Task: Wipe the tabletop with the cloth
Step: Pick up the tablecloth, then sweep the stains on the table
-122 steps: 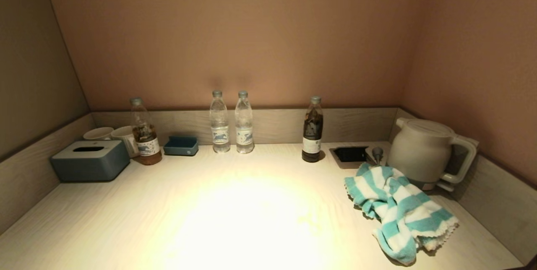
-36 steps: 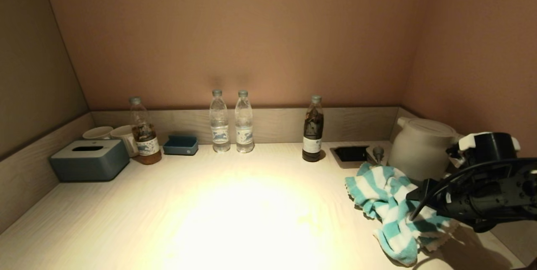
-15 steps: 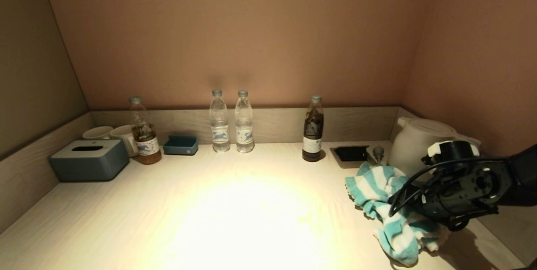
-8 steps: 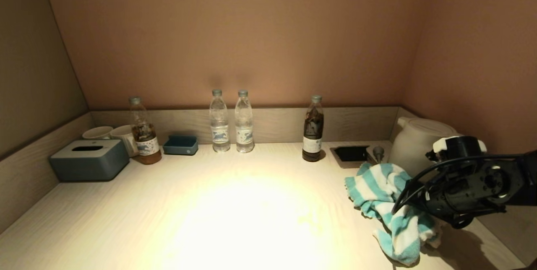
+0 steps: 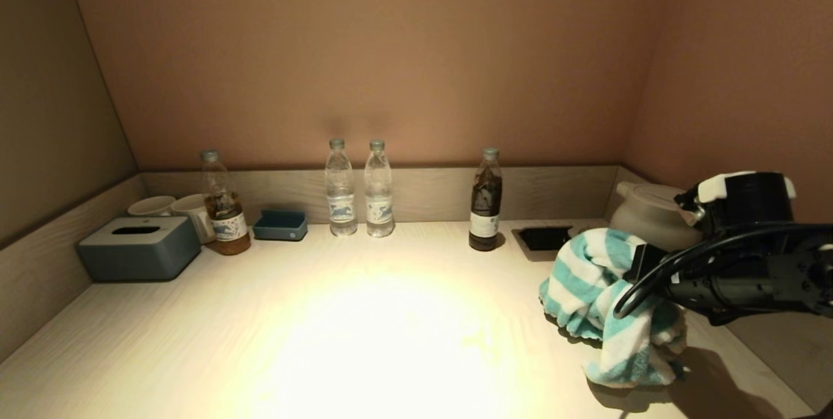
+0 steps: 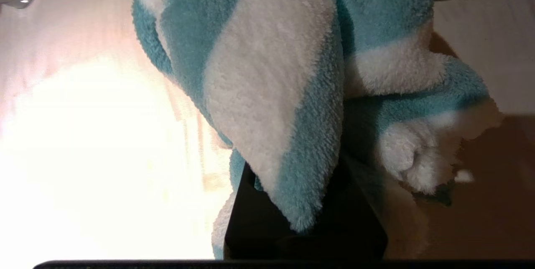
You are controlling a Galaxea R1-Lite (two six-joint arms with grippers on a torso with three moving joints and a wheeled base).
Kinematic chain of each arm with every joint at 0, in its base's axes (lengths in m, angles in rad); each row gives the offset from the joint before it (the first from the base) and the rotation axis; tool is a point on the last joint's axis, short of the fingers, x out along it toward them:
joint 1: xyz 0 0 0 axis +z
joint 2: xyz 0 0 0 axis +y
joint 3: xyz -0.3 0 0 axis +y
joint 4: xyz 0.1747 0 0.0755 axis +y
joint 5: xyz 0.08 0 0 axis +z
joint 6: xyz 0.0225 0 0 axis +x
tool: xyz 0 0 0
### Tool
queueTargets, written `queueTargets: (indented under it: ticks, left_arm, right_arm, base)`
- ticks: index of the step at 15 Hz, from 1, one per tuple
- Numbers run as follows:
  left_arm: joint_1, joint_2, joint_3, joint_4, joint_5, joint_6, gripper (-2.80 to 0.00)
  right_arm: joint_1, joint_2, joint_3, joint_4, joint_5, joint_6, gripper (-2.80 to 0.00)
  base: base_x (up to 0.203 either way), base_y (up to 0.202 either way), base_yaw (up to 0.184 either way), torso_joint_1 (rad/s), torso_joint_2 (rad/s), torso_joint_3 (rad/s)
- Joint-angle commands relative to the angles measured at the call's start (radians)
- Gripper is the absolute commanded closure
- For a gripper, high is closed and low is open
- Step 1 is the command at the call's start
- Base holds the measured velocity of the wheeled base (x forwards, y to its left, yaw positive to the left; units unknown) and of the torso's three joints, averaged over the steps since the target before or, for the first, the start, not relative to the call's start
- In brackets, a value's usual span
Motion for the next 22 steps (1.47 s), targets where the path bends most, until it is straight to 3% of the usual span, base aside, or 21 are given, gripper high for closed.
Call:
queueTargets:
  ticks: [1, 9, 22]
  left_arm:
    - [0.000, 0.000, 0.000, 0.000, 0.000, 0.001, 0.00]
    - [0.000, 0.000, 0.000, 0.000, 0.000, 0.001, 0.00]
    - [0.000, 0.000, 0.000, 0.000, 0.000, 0.001, 0.00]
  right_arm:
    - [0.037, -0.136, -0.001, -0.003, 0.001, 0.001, 0.00]
    - [0.167, -0.378, -0.013, -0.008, -0.002, -0.009, 0.00]
    - [0.175, -0.401, -0.005, -0.013, 0.004, -0.019, 0.00]
  base:
    - [0.000, 0.000, 0.000, 0.000, 0.00, 0.000]
    - [0.000, 0.000, 0.000, 0.000, 0.00, 0.000]
    - [0.000, 0.000, 0.000, 0.000, 0.00, 0.000]
